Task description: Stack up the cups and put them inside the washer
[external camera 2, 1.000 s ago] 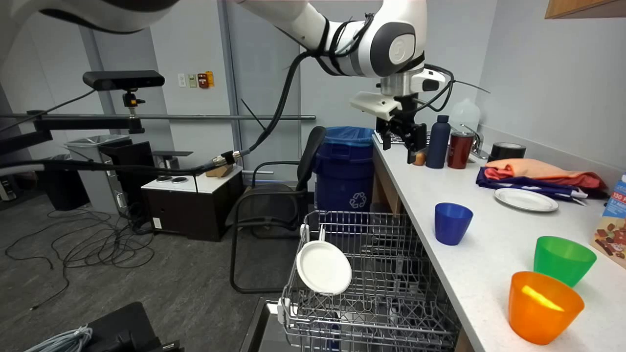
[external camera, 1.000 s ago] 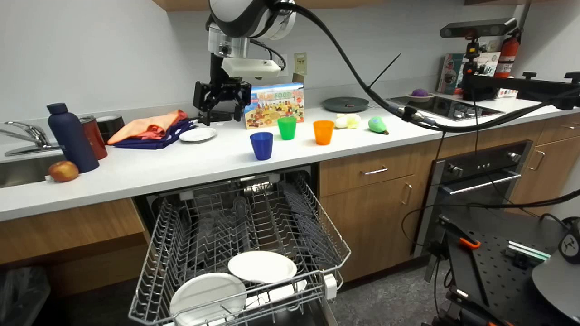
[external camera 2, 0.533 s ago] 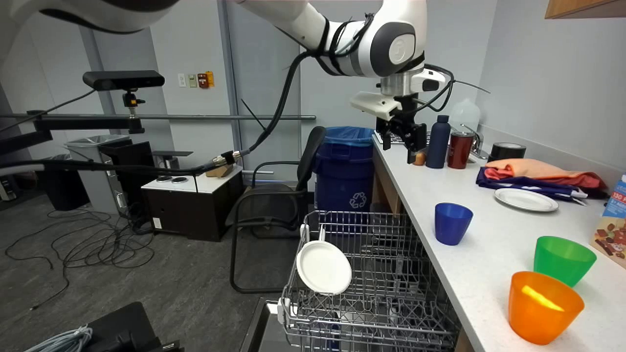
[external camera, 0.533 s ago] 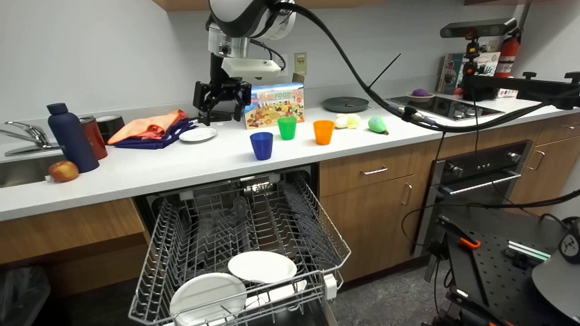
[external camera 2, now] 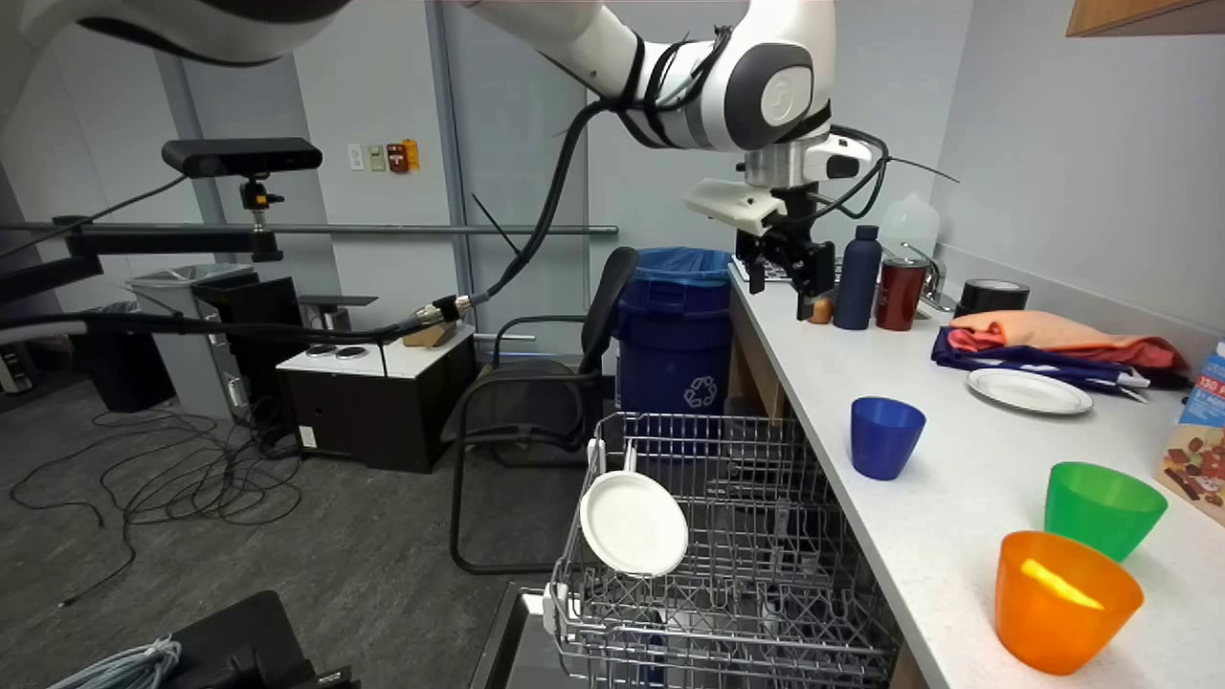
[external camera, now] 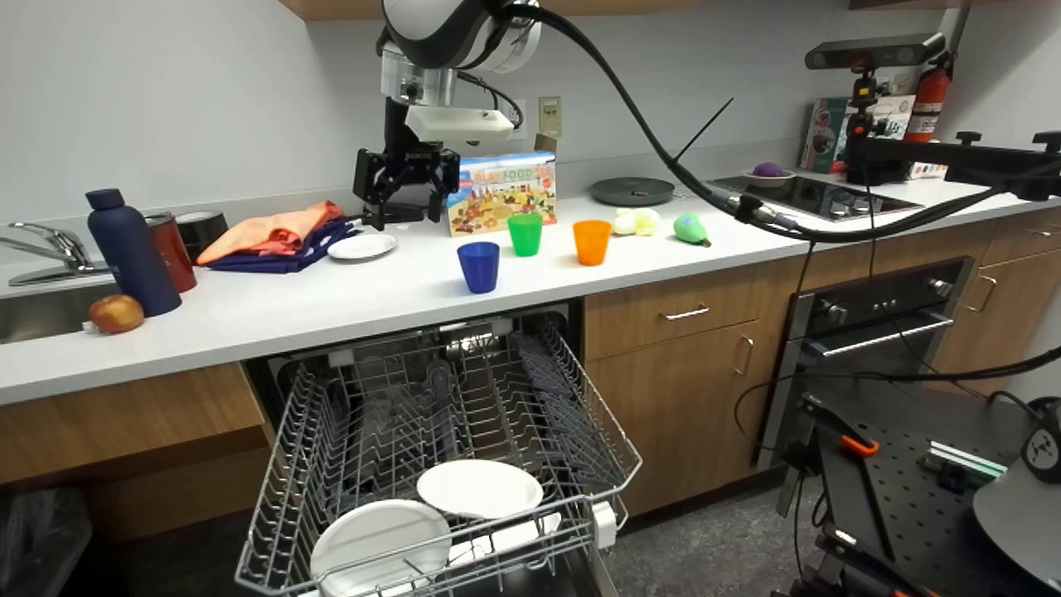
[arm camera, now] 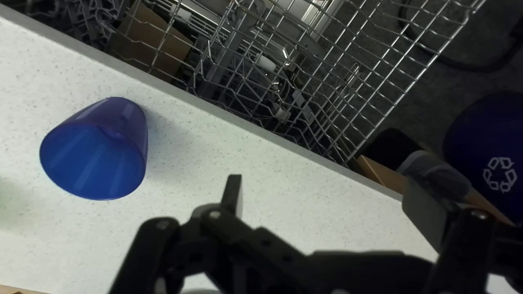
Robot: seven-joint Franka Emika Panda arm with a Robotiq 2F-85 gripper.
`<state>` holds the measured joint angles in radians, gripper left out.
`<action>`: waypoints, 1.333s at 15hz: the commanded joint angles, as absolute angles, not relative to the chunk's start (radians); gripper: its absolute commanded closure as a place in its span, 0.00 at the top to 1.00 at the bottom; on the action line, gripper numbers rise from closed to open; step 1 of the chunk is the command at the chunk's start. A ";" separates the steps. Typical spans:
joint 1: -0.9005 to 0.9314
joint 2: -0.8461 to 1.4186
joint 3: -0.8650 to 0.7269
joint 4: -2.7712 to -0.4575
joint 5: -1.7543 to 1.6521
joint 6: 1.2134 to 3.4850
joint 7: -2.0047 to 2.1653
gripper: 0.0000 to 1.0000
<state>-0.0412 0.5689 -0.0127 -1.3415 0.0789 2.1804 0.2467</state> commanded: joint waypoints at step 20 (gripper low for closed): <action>-0.060 0.725 -0.088 -1.080 0.032 2.016 0.263 1.00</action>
<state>-0.0436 0.6287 -0.0634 -1.2467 0.0445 2.0918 0.2487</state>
